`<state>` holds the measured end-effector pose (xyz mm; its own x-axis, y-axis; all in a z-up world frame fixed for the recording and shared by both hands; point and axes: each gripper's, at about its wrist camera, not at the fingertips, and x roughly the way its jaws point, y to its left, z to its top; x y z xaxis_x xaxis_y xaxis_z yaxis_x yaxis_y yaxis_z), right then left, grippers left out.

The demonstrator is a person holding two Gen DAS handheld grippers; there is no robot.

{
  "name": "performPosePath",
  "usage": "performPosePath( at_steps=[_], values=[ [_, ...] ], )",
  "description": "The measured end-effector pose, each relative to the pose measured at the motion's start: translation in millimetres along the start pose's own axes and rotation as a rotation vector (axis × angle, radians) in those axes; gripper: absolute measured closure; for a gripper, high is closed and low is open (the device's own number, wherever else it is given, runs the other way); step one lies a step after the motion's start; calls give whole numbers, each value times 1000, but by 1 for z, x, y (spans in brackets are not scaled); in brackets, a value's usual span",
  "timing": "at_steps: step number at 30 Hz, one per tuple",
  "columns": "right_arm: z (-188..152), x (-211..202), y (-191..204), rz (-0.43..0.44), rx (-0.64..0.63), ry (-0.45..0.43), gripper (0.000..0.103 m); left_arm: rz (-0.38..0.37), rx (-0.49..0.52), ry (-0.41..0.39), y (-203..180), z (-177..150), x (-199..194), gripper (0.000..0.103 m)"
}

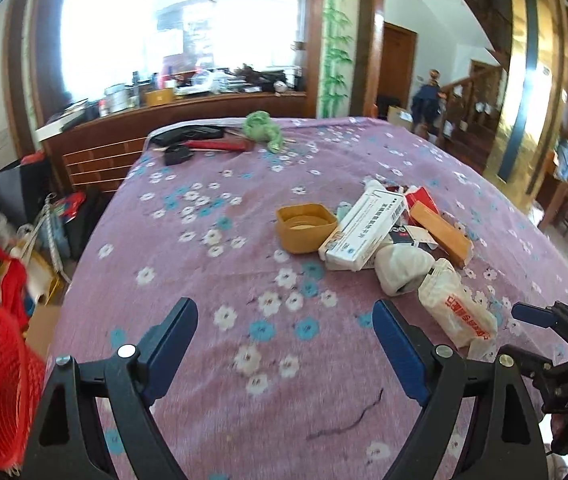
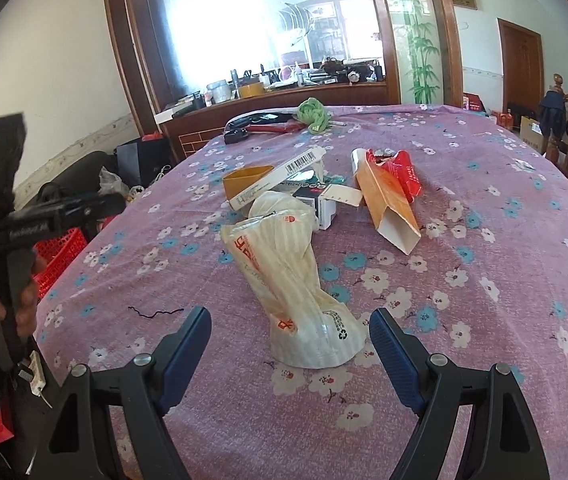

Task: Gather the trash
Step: 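Move both tools back over the table toward the remaining trash, then grasp the yellow plastic container rim with the left gripper while the right gripper grasps the white plastic bag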

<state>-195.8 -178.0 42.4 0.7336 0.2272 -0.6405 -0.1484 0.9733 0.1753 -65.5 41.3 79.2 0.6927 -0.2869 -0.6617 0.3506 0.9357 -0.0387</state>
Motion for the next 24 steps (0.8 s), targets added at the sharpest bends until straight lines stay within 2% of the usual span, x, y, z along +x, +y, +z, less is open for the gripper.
performPosePath(
  at_steps=[8,11,13,15,18,21,24],
  values=[
    [7,14,-6,2,3,27,19,-101,-3,50,-9,22,41,14],
    [11,19,-7,4,-2,35,19,-117,7,62,-14,29,56,14],
    [13,21,-7,6,-6,37,19,-109,-1,74,-13,34,65,14],
    [14,23,-8,9,-6,40,19,-100,-52,97,-5,42,77,14],
    [15,28,-8,17,-4,45,19,-51,-146,115,11,55,92,14],
    [16,33,-8,20,-3,53,19,8,-164,127,17,68,110,15],
    [18,39,-7,23,-11,64,19,29,-144,162,17,77,132,27]
  ],
)
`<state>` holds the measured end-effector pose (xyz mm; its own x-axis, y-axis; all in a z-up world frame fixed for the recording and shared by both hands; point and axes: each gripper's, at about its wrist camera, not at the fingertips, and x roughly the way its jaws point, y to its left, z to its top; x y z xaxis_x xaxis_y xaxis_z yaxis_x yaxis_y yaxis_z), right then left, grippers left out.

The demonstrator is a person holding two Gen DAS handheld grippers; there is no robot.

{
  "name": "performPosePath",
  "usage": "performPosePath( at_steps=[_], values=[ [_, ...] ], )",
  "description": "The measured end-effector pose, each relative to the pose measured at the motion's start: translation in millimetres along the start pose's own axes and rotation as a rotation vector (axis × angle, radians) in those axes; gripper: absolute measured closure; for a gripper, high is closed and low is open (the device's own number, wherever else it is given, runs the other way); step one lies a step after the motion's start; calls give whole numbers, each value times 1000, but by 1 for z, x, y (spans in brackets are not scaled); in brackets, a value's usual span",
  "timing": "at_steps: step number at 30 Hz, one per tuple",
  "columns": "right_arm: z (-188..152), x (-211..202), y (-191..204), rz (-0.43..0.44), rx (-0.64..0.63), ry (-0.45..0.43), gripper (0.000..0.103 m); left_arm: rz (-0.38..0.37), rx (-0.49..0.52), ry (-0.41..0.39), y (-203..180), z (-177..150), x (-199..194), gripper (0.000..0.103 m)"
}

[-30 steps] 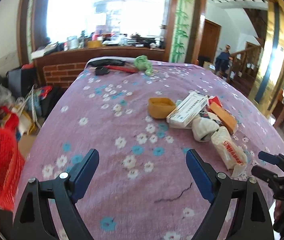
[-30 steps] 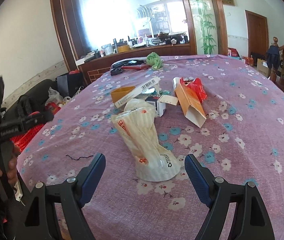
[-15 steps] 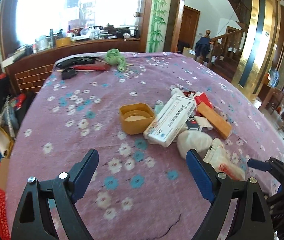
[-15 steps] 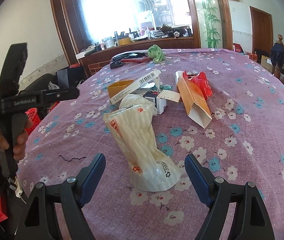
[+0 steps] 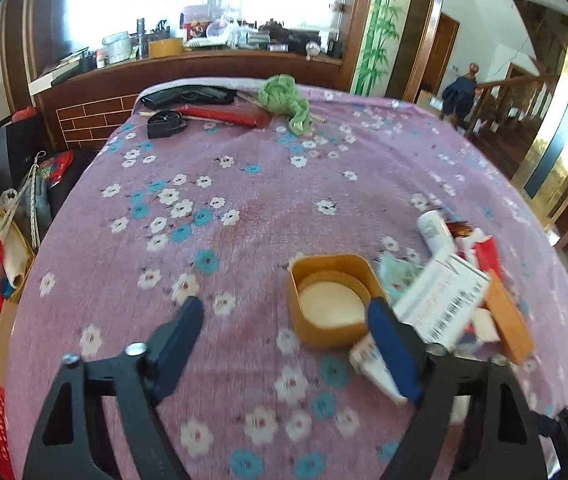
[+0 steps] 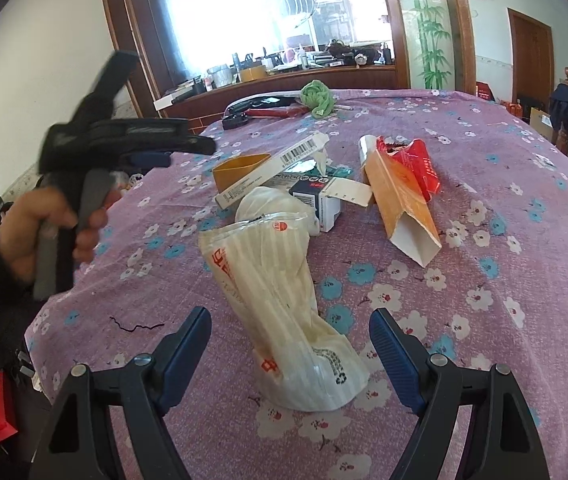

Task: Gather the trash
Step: 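Grasp the yellow plastic container rim with the left gripper while the right gripper grasps the white plastic bag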

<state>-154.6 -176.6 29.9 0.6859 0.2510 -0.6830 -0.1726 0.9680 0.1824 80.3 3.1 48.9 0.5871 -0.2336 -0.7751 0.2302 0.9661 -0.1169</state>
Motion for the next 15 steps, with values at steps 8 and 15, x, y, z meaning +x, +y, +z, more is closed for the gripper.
performPosePath(
  at_steps=[8,15],
  values=[
    [3,13,2,-2,-10,31,24,-36,-40,160,-4,4,54,82],
    [7,23,-2,6,-2,74,53,-69,-61,144,6,-11,44,97]
  ],
)
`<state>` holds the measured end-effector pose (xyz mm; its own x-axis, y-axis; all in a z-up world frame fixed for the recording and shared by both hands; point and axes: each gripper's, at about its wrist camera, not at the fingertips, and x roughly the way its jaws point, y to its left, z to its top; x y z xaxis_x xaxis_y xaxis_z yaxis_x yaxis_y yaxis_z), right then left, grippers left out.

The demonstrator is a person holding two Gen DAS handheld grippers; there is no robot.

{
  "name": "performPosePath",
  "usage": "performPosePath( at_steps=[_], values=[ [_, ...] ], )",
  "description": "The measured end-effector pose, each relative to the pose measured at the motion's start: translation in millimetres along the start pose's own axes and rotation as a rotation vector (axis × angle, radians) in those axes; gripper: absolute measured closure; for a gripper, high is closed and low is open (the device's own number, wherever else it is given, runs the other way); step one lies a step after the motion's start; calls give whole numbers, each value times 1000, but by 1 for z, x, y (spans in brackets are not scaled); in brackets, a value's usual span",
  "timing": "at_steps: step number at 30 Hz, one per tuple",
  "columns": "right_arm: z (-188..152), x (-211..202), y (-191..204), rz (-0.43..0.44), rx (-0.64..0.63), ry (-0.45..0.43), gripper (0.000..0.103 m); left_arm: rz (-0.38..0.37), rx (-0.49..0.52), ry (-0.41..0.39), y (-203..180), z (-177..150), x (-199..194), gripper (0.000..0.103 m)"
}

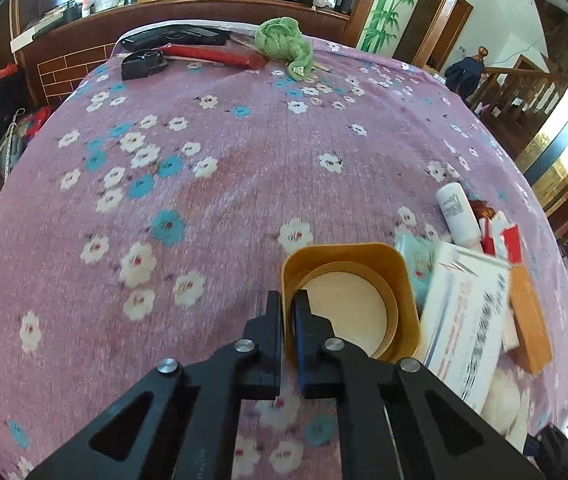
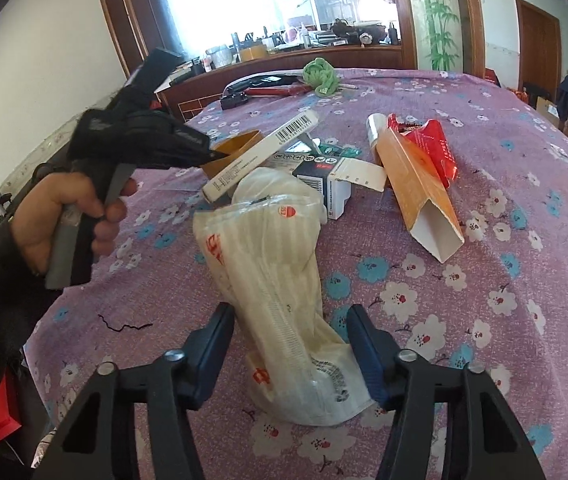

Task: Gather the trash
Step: 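Grasp the yellow plastic container rim with the left gripper while the right gripper grasps the white plastic bag, then carry the yellow container and white bag over the red wastebasket with both grippers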

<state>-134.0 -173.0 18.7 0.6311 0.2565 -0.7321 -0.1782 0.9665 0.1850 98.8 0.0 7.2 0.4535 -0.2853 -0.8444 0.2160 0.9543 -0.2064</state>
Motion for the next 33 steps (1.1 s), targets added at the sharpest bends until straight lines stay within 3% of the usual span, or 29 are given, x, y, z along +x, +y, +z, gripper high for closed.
performPosePath(
  at_steps=[5,13,20,33],
  values=[
    [-1,-3,2,-8,0,-15,55,27,20,-26,11,-24,-20,97],
    [-11,-15,4,26,47,-37,56,70,2,-53,36,-92,-68,97],
    [-15,-16,10,30,43,-44,56,44,-37,-50,42,-128,-89,97],
    [-21,-23,17,30,51,-61,56,50,-14,-55,38,-133,-87,94]
  ],
)
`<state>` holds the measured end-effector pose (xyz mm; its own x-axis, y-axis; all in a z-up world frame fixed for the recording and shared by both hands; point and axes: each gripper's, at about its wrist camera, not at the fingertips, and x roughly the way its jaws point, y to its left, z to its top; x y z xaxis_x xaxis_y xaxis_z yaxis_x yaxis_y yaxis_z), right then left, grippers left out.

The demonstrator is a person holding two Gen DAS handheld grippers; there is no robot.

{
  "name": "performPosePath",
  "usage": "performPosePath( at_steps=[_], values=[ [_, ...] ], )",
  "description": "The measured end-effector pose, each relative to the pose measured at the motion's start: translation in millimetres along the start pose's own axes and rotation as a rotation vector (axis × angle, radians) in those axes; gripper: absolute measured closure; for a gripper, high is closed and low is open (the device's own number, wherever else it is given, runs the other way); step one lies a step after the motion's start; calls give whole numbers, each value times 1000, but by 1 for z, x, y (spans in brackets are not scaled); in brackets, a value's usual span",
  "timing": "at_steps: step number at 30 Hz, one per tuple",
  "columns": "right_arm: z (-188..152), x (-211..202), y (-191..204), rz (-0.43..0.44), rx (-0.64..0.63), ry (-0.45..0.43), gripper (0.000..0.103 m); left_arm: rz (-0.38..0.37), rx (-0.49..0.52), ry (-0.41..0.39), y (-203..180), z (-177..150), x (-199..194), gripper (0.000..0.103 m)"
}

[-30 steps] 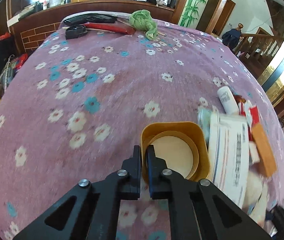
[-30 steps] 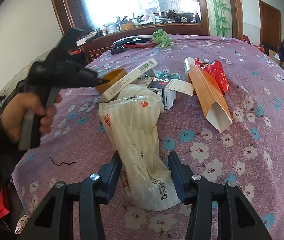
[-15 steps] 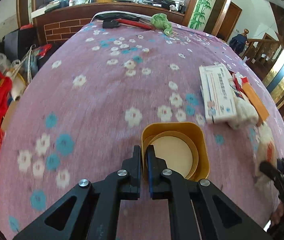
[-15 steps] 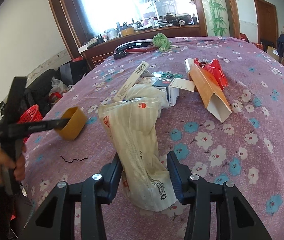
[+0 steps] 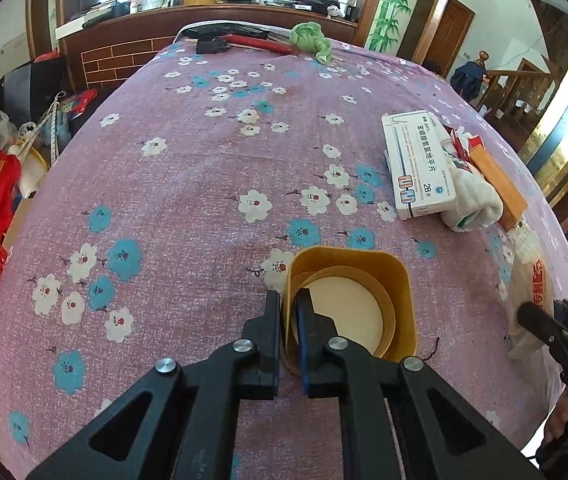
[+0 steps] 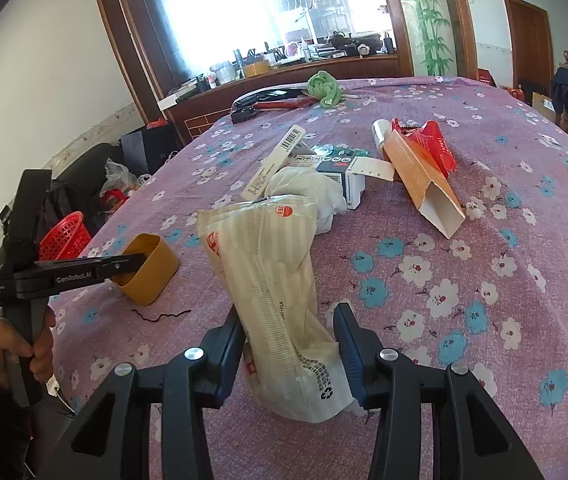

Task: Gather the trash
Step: 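Carry the yellow container and white bag over the red wastebasket with both grippers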

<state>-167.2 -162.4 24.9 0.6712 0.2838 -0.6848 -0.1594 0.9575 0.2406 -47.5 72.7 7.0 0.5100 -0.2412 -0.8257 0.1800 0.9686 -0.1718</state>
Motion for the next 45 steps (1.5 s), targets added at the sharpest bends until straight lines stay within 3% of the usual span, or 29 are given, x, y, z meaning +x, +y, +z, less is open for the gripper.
performPosePath(
  at_steps=[4,45],
  values=[
    [0,-5,2,0,-5,-12,56,37,15,-34,-6,-5,-4,96],
    [14,-6,69,87,-148,-46,56,77,-74,-204,41,-23,-91,96]
  ],
)
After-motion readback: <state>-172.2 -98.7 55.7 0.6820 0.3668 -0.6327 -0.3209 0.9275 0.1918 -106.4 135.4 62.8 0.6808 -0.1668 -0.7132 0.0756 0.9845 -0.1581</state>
